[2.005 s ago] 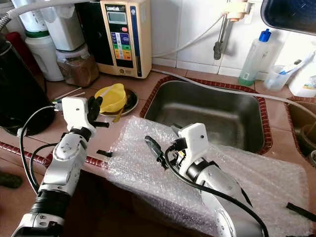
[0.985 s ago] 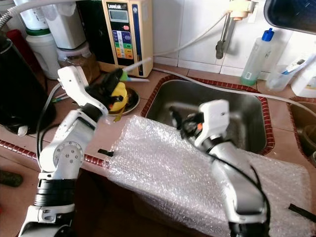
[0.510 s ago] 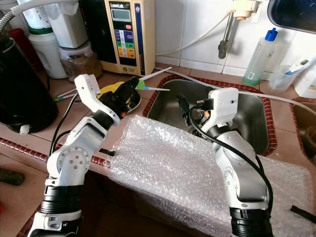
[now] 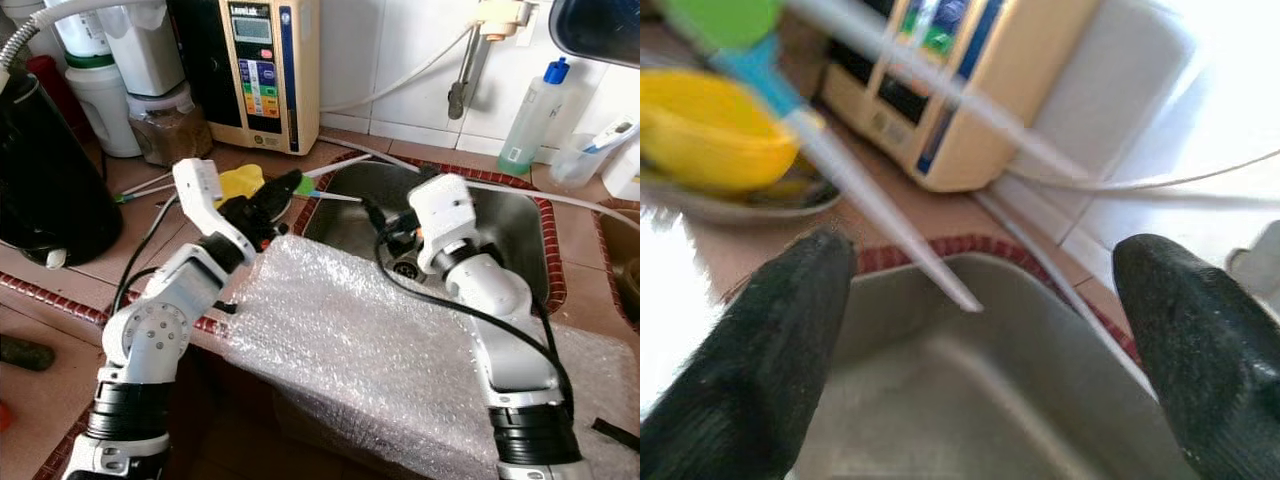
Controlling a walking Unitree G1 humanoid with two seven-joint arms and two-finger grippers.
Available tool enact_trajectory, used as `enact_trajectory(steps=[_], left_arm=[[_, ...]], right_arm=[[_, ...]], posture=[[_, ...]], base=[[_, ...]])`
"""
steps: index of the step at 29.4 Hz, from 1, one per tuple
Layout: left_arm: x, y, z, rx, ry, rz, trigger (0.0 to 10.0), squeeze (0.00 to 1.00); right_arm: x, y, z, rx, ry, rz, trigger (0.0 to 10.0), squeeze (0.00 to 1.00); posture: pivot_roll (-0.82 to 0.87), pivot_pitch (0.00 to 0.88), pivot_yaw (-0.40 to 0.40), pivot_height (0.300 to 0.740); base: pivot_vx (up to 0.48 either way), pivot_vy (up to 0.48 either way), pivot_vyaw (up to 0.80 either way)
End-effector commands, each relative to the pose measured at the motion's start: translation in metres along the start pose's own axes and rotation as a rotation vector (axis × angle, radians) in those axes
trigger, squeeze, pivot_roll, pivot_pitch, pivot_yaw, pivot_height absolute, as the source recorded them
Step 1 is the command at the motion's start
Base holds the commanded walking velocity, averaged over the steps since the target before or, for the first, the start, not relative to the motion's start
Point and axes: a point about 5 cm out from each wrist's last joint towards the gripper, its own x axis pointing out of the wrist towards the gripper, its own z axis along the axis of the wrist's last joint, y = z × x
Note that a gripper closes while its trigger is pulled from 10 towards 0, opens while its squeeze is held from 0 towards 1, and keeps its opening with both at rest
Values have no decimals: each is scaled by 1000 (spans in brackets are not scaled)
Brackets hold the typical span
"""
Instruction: Kitchen organization
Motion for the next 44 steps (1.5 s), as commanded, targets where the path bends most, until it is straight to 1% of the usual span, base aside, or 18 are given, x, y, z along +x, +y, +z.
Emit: enact_trajectory(steps=[1, 3, 4, 5, 7, 8, 9, 13, 16, 20, 24, 26, 27, 36, 44], left_arm=[[5, -10, 4, 17, -3, -33, 0, 0], [5, -13, 2, 17, 1, -44, 0, 0], [5, -13, 2, 17, 1, -44, 0, 0], [5, -13, 2, 20, 2, -46, 0, 0], [5, -13, 2, 22, 3, -45, 0, 0], [4, -13, 2, 23, 4, -42, 0, 0], [4, -13, 2, 23, 4, -42, 0, 0], [4, -12, 1, 21, 2, -37, 0, 0], [4, -13, 0, 21, 1, -36, 0, 0], [5, -14, -1, 20, 4, -38, 0, 0], [5, -14, -2, 20, 10, -41, 0, 0], [5, -15, -2, 21, 12, -44, 0, 0], [5, -16, -2, 21, 12, -45, 0, 0], [2, -15, -1, 27, 12, -32, 0, 0], [-1, -10, 1, 45, 11, -9, 0, 0]], right_arm=[[6, -5, 6, -50, -23, -28, 10000, 0], [13, -10, 6, -63, -31, -80, 10000, 0], [13, -10, 6, -63, -31, -80, 10000, 0], [15, -14, 7, -86, -35, -119, 10000, 0], [16, -14, 8, -77, -44, -118, 10000, 0], [18, -12, 9, -61, -55, -103, 10000, 0], [18, -12, 9, -61, -55, -103, 10000, 0], [20, 0, 6, -64, -53, -25, 10000, 0], [20, 4, 4, -68, -51, 9, 10000, 0], [21, 4, 1, -64, -48, 10, 10000, 0], [25, 9, 1, -70, -50, 21, 10000, 0], [27, 11, 1, -71, -56, 20, 9804, 0], [30, 13, 0, -61, -53, 18, 0, 0], [38, 13, 2, -53, -62, -17, 0, 0], [37, 11, 0, -58, -61, -28, 0, 0]], posture=[[-16, 0, 41, 740], [-13, 0, 39, 740], [-13, 0, 39, 740], [-12, 0, 37, 740], [-11, 0, 37, 740], [-12, 0, 35, 740], [-12, 0, 35, 740], [-14, 0, 31, 740], [-13, 0, 29, 740], [-18, 0, 32, 740], [-17, 0, 33, 740], [-15, 0, 34, 740], [-10, 0, 30, 740], [10, 0, 25, 740], [14, 0, 28, 740]], base=[[0, 0, 0], [0, 0, 0], [0, 0, 0], [0, 0, 0], [0, 0, 0], [0, 0, 0], [0, 0, 0], [0, 0, 0], [0, 0, 0], [0, 0, 0], [0, 0, 0], [0, 0, 0], [0, 0, 0], [0, 0, 0], [0, 0, 0]])
